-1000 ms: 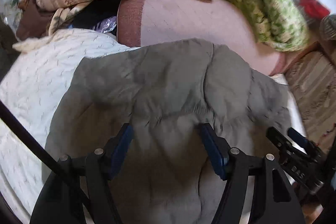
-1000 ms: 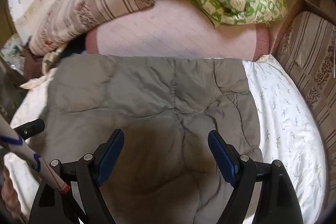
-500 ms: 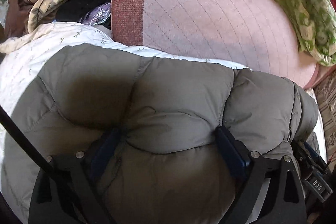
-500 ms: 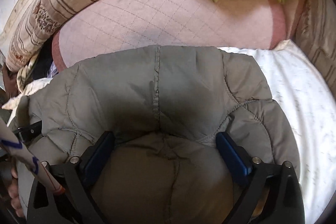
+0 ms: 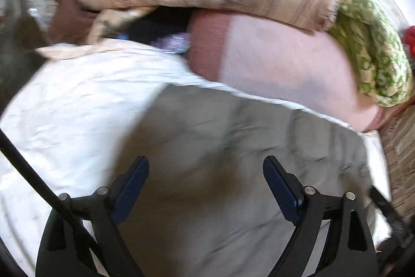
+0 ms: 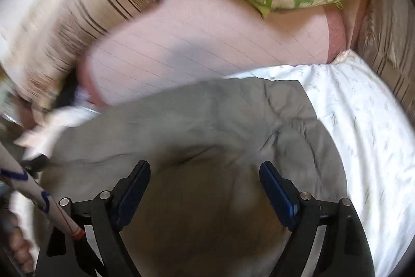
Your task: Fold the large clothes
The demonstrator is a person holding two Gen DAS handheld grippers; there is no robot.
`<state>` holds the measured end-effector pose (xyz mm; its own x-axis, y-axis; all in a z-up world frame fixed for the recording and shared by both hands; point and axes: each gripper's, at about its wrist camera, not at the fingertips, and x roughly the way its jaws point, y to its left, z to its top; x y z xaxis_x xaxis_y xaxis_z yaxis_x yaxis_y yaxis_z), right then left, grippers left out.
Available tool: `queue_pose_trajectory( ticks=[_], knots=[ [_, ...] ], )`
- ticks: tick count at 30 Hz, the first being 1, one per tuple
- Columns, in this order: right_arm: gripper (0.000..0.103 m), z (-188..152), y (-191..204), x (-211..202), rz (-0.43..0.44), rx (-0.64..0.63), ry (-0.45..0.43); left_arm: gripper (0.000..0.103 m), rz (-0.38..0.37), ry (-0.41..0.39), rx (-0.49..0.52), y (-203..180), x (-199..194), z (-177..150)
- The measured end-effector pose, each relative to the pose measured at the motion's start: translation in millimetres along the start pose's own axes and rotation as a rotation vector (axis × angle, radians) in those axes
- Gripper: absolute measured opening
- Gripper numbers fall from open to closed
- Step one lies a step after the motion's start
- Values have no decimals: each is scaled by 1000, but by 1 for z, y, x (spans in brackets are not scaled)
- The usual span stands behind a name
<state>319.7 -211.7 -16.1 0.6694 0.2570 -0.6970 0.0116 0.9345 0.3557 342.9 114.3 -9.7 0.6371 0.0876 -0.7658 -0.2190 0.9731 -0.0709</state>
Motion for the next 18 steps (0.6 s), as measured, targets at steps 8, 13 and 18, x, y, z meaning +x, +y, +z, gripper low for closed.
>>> queue_pose_trajectory(
  ticks=[8,13,18],
  knots=[
    [90,-86,-52,-17,-148,-5,64,90,144,162,-102,103,39,-67],
    [90,-85,-56,-38,-129,67,40,90,114,97,-132,104,-7,-68],
    [91,-119,-47,-93,-55,79,-7,90,207,-82,-26,96,-95,-106]
  ],
)
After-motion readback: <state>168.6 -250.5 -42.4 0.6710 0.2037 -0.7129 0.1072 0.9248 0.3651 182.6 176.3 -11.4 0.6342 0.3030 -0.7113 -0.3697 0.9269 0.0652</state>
